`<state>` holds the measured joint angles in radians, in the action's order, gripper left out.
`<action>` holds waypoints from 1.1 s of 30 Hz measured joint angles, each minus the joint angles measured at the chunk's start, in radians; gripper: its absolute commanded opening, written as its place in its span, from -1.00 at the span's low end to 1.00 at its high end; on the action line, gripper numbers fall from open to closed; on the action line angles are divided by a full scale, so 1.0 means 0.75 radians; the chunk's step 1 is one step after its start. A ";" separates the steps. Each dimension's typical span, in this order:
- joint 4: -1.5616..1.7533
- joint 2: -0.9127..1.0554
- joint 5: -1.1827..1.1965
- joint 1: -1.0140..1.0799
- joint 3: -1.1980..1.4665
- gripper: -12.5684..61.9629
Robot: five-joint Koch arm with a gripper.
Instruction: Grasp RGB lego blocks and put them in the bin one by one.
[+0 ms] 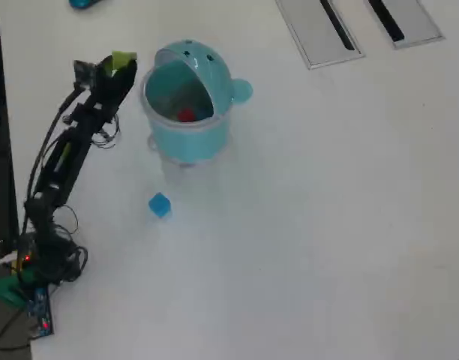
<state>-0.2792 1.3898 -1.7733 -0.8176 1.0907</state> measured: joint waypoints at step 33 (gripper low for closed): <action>-0.151 -0.145 0.008 0.258 -0.102 0.23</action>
<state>-0.3927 1.2809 -1.7671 -0.6243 1.0140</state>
